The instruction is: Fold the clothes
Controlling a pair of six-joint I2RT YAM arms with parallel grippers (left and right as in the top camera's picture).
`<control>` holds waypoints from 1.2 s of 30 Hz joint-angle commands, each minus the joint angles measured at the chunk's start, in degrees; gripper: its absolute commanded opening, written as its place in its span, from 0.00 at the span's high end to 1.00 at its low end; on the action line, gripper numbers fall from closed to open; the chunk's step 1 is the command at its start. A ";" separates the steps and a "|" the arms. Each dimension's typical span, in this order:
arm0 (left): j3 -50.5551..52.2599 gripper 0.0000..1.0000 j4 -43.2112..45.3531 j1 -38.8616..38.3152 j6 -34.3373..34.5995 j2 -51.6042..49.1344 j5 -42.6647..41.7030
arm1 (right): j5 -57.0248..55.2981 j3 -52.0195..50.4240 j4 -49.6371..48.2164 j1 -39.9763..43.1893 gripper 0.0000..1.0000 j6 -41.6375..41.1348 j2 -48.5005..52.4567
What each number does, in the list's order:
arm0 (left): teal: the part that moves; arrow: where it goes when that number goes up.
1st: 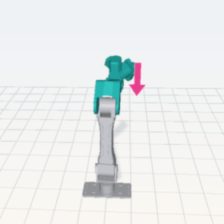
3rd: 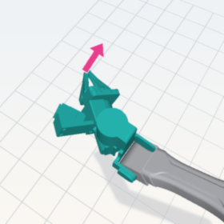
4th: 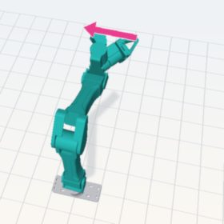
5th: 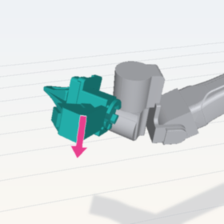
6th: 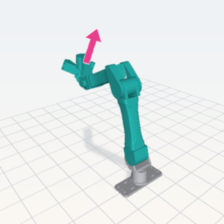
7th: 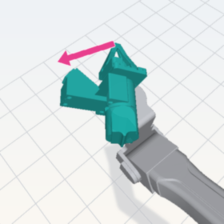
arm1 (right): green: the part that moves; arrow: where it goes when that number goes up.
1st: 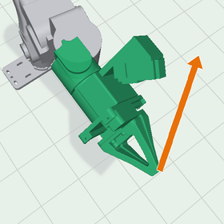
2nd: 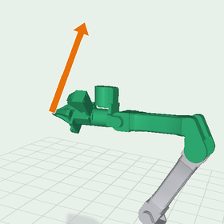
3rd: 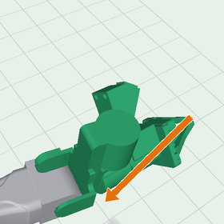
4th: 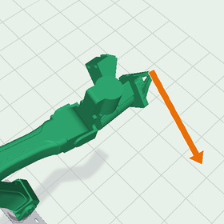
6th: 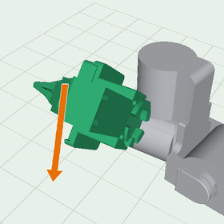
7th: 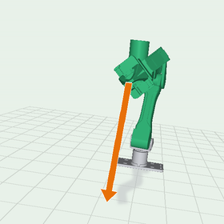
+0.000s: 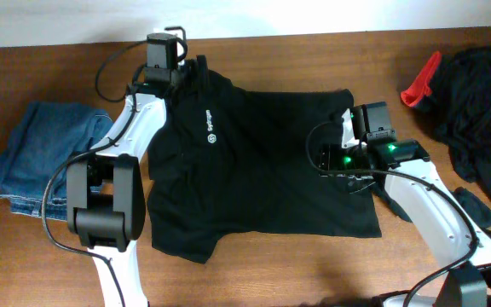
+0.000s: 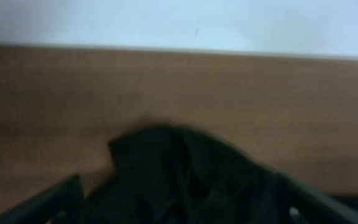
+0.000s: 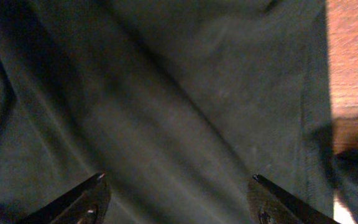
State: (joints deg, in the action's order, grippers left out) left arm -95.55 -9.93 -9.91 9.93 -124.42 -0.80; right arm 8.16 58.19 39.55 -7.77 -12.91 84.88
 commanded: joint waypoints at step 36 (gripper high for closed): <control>13.25 0.99 -42.23 -5.07 -2.27 -1.46 -5.40 | -6.34 16.94 -30.58 10.25 0.90 -7.56 40.81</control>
State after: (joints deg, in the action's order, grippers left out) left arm -87.33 -49.10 -14.61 7.11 -122.43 -5.80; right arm 14.33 75.09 8.29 2.98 -19.73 121.89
